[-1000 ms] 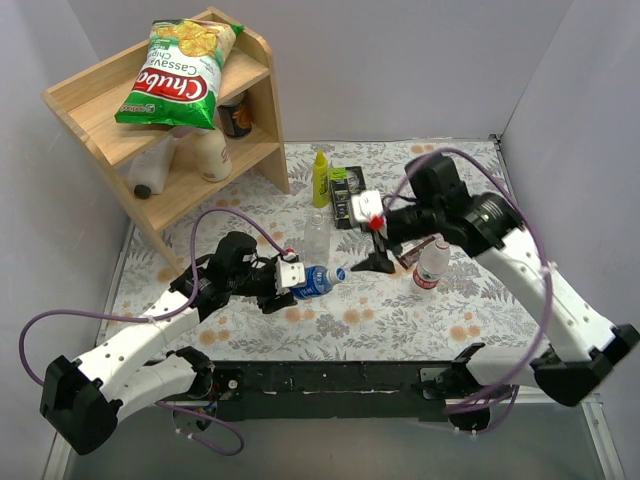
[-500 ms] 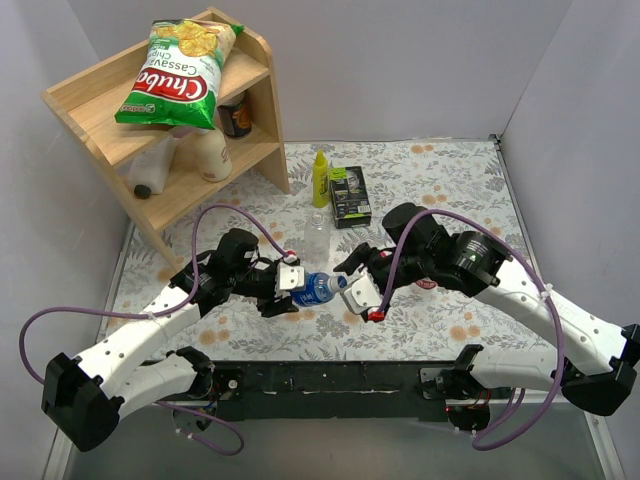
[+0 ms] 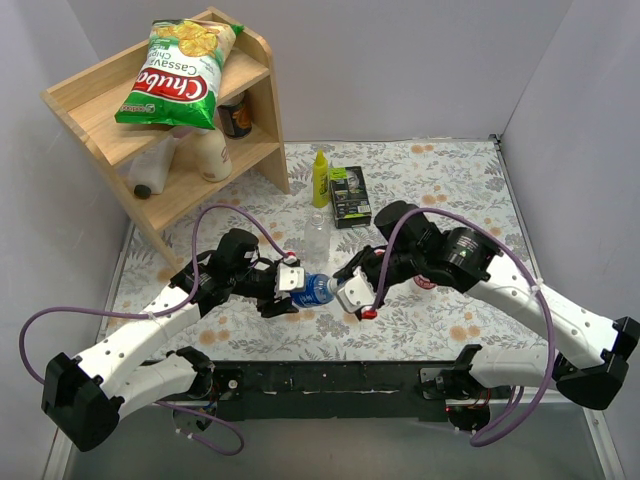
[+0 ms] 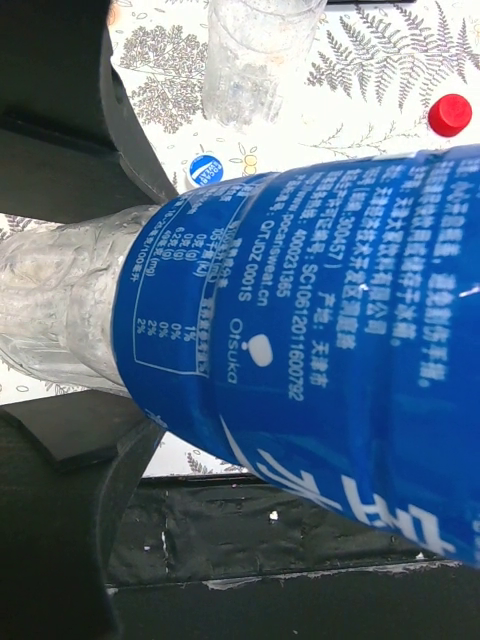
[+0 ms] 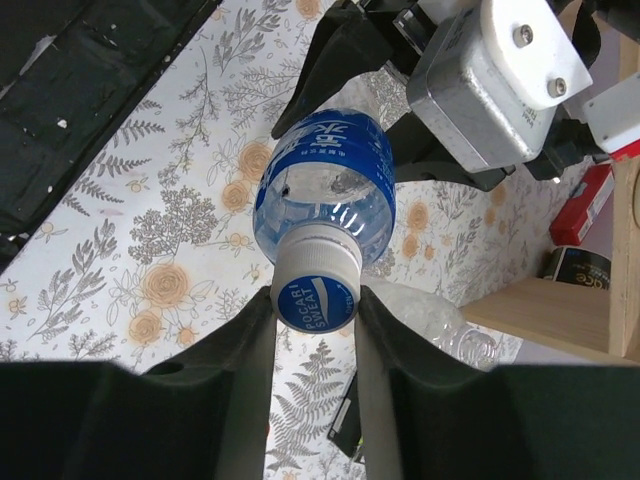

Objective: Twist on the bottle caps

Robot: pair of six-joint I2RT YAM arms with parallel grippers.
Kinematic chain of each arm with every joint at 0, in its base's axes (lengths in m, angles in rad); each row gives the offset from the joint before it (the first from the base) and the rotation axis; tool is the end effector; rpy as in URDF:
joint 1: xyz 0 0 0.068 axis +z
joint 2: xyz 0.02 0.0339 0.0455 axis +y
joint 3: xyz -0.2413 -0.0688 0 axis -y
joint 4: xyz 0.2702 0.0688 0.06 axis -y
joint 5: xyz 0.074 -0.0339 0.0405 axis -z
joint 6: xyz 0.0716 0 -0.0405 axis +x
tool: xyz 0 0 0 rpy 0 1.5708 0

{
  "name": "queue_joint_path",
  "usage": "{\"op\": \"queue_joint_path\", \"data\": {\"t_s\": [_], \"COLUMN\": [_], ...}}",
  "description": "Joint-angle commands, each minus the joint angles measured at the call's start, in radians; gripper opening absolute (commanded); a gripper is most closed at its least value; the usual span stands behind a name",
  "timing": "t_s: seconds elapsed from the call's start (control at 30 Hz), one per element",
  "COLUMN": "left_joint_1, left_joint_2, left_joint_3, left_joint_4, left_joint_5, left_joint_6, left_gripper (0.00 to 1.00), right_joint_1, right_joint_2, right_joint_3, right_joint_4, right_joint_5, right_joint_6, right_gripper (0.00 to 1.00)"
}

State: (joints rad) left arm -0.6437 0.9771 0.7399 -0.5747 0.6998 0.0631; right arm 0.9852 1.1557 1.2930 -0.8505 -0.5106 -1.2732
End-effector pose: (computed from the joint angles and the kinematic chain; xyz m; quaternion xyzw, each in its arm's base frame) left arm 0.1726 -0.1871 0.2149 0.4211 0.7747 -0.4047 0.2423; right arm 0.1285 0.2571 0.3414 -0.8404 0.2812 0.1696 0.4311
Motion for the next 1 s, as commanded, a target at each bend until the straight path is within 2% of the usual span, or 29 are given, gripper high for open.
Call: {"op": "queue_joint_path", "data": {"t_s": [0.0,0.07,0.1,0.2,0.3,0.33,0.4,0.43,0.47,0.53,0.6,0.63,0.7,0.73,0.77,0.83,0.9,0.97], "left_joint_1": [-0.004,-0.004,-0.004,-0.004,-0.004,-0.004,-0.004,-0.004,-0.004,-0.004,-0.004,-0.004,-0.004,-0.004,-0.004,-0.004,-0.004,-0.004], "left_joint_2": [-0.003,-0.009,-0.011,-0.02,-0.029,-0.032,-0.037,-0.034,-0.034,-0.035,-0.04,-0.041,-0.044,-0.043,-0.046,-0.055,-0.064,-0.057], "left_joint_3": [0.033,0.03,0.027,0.021,0.015,0.01,0.004,0.003,0.001,-0.005,-0.022,-0.03,-0.042,-0.045,-0.048,-0.062,-0.073,-0.076], "left_joint_4": [0.048,0.067,0.088,0.14,0.229,0.255,0.317,0.329,0.337,0.343,0.335,0.331,0.296,0.274,0.256,0.204,0.167,0.132], "left_joint_5": [0.0,-0.037,-0.052,-0.109,-0.203,-0.239,-0.33,-0.353,-0.37,-0.395,-0.393,-0.385,-0.364,-0.33,-0.312,-0.266,-0.198,-0.137], "left_joint_6": [-0.017,-0.032,-0.045,-0.057,-0.147,-0.201,-0.244,-0.258,-0.27,-0.269,-0.256,-0.252,-0.229,-0.212,-0.198,-0.132,-0.08,-0.068], "left_gripper": [0.0,0.0,0.0,0.0,0.0,0.0,0.0,0.0,0.0,0.0,0.0,0.0,0.0,0.0,0.0,0.0,0.0,0.0], "right_joint_1": [0.01,0.012,0.009,0.006,-0.014,-0.028,-0.092,-0.123,-0.191,-0.253,-0.269,-0.269,-0.269,-0.269,-0.269,-0.269,-0.269,-0.261], "right_joint_2": [0.036,0.062,0.093,0.149,0.182,0.191,0.212,0.223,0.232,0.263,0.275,0.28,0.292,0.291,0.288,0.26,0.201,0.148], "right_joint_3": [0.074,0.11,0.126,0.178,0.17,0.167,0.147,0.14,0.125,0.109,0.15,0.172,0.256,0.284,0.301,0.313,0.287,0.224], "right_joint_4": [-0.03,-0.027,-0.027,-0.051,-0.018,-0.013,0.021,0.033,0.042,0.067,0.05,0.036,-0.024,-0.095,-0.128,-0.182,-0.188,-0.155], "right_joint_5": [-0.031,-0.029,-0.029,-0.042,-0.019,-0.025,-0.046,-0.095,-0.135,-0.249,-0.255,-0.267,-0.273,-0.241,-0.214,-0.139,-0.12,-0.143], "right_joint_6": [0.073,0.159,0.273,0.447,0.604,0.718,0.86,1.0,1.082,1.199,1.166,1.125,0.934,0.861,0.704,0.571,0.389,0.293], "right_gripper": [0.28,0.24,0.22,0.15,0.09,0.07,0.01,0.01,0.01,0.01,0.02,0.16,0.34,0.58,0.66,0.77,0.79,0.81]}}
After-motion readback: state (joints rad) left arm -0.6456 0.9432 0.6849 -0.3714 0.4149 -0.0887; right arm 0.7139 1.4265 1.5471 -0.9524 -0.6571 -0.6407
